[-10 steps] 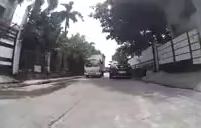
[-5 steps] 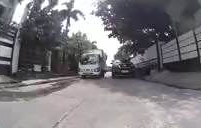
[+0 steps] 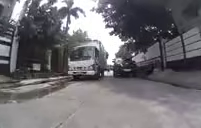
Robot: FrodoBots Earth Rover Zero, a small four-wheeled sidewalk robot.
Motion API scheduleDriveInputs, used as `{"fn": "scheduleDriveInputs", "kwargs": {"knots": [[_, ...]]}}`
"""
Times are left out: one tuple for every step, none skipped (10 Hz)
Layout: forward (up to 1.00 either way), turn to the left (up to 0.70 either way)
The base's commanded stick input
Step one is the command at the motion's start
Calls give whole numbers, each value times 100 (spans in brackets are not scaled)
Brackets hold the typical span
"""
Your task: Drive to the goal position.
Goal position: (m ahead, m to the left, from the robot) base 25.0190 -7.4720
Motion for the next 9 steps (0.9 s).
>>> {"fn": "scheduleDriveInputs", "kwargs": {"knots": [[50,0],[50,0],[50,0],[50,0],[50,0],[50,0],[50,-14],[50,-50],[50,-50]]}}
